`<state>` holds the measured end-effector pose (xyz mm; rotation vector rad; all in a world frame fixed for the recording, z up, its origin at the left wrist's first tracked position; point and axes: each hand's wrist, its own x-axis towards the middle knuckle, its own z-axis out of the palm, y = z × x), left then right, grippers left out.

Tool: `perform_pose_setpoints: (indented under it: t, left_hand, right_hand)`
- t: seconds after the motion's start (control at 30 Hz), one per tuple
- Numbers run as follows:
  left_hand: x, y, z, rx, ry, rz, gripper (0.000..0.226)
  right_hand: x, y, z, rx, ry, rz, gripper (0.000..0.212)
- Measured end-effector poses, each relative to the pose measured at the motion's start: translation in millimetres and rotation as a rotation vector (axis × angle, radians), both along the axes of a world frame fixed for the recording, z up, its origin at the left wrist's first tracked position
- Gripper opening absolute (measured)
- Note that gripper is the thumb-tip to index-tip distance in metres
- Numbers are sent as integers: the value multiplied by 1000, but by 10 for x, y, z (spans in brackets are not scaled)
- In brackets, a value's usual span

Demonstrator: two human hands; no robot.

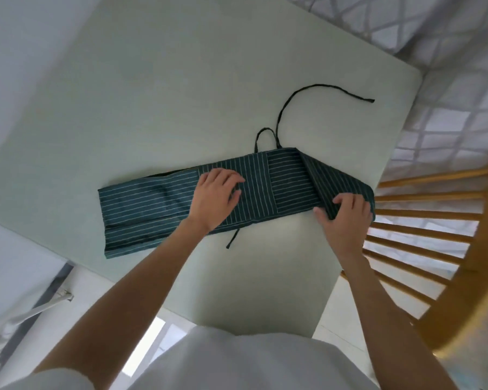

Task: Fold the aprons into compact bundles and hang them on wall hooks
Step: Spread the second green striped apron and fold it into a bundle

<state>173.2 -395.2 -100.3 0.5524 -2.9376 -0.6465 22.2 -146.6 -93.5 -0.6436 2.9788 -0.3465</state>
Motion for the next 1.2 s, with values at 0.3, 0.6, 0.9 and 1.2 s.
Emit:
perform_pose_setpoints:
  t: [0.3,0.6,0.9,1.2]
  left_hand:
    - [-471,697,-240,4,-412,-174,75]
    - [70,45,-207,78,-399,-155,79]
    - [-114,257,-206,-17,-312,-41,74]
    - [-161,288,-300,-9,-340,-3,76]
  right_hand:
    - [-150,554,44,19,-54,31,11]
    - [-1435,-11,355,-172,-90,155,23]
    - [-1255,250,-153,-206,-443,-86,52]
    - [-1229,160,-224,87,-131,217,44]
